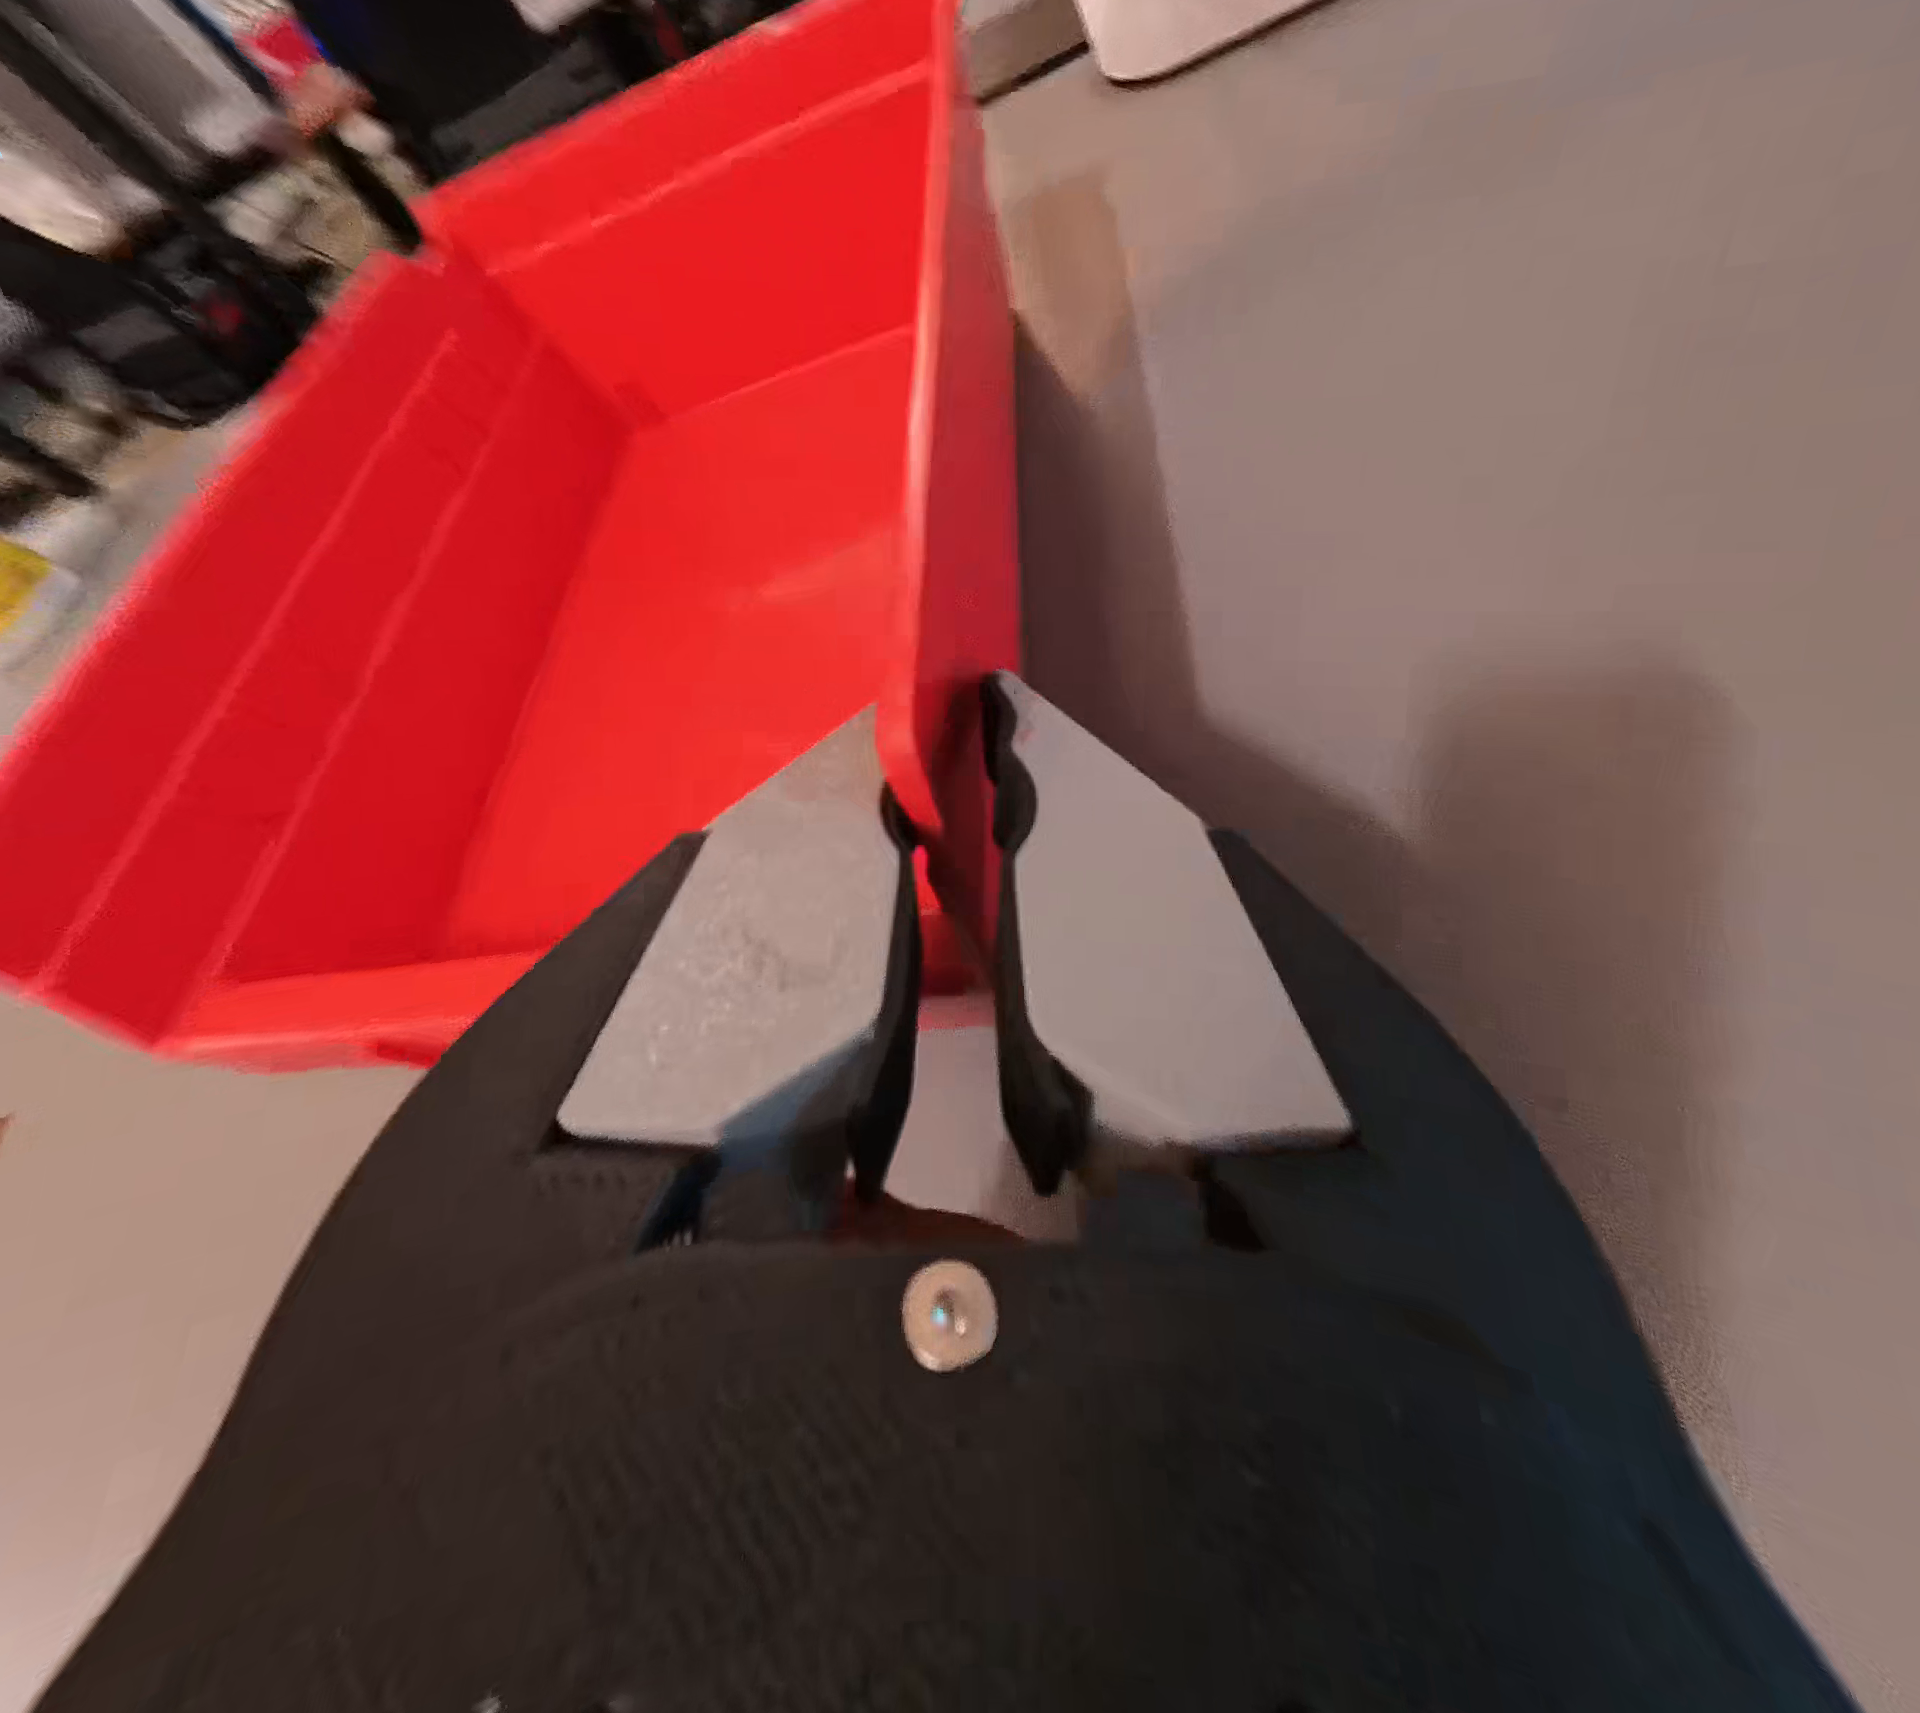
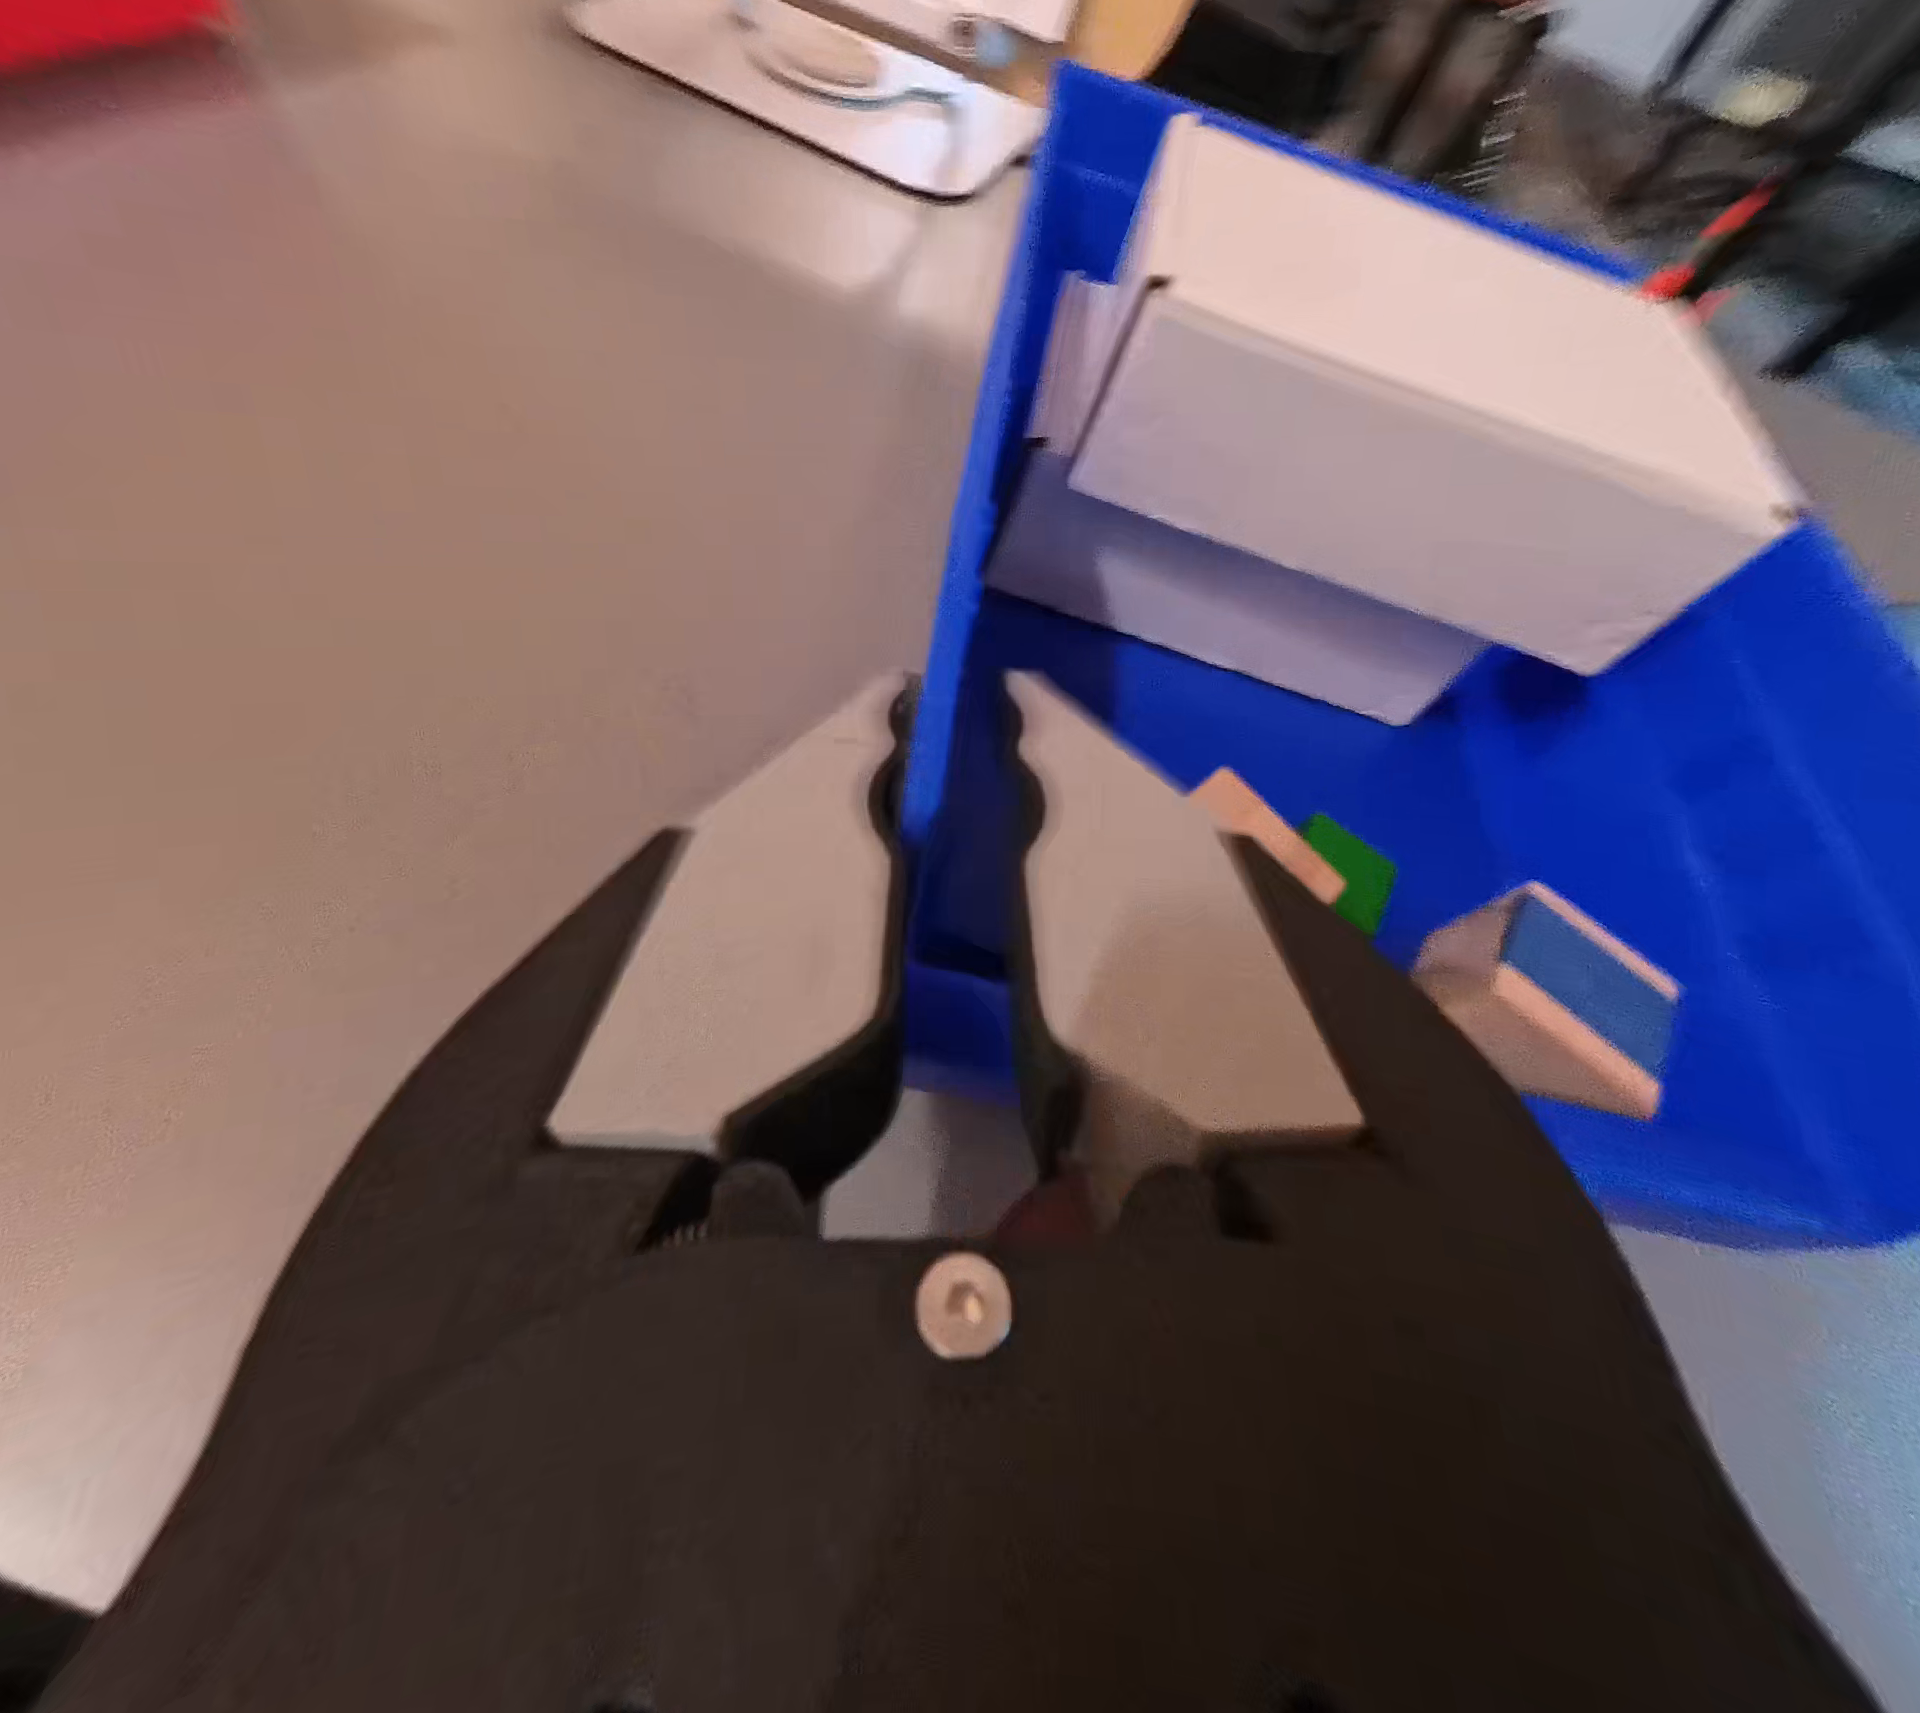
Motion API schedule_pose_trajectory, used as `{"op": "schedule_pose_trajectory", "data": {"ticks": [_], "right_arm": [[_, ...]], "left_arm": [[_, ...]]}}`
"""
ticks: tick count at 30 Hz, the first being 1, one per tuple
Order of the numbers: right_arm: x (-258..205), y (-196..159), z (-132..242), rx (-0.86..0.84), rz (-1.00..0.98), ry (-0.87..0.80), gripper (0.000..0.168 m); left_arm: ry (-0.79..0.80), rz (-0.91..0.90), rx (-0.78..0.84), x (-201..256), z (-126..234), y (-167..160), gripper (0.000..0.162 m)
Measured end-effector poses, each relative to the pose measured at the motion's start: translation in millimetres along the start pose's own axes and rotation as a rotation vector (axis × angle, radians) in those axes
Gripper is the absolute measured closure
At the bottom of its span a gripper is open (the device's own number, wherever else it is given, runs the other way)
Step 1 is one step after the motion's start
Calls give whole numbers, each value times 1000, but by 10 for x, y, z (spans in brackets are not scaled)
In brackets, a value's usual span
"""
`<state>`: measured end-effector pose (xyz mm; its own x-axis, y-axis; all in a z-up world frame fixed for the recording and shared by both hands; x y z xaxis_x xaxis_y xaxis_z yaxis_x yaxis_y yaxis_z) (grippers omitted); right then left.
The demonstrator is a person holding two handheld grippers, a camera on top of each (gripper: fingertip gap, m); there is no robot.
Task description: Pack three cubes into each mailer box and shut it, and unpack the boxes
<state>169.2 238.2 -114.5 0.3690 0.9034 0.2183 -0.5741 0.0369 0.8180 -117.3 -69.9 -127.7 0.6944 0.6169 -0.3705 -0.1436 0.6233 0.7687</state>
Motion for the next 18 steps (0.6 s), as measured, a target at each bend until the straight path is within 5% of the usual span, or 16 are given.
{"op": "schedule_pose_trajectory", "data": {"ticks": [6,18], "right_arm": [[-238,146,-80,-91,-12,-98,164],[-2108,765,-255,-22,0,88,150]], "left_arm": [[38,18,30,-242,183,12,160],[58,122,222,-797,963,273,159]]}}
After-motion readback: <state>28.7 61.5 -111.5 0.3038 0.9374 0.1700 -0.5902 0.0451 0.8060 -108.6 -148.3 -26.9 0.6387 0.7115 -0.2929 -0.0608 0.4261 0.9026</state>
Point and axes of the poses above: each gripper's, where its closed fingertips meet, z back along the fingers, y out of its top, x = y × z across the jaws, the point moved 5 cm from there along z, back along the fingers, and after that the axes turned 9 degrees about -x, right-handed, at the moved point
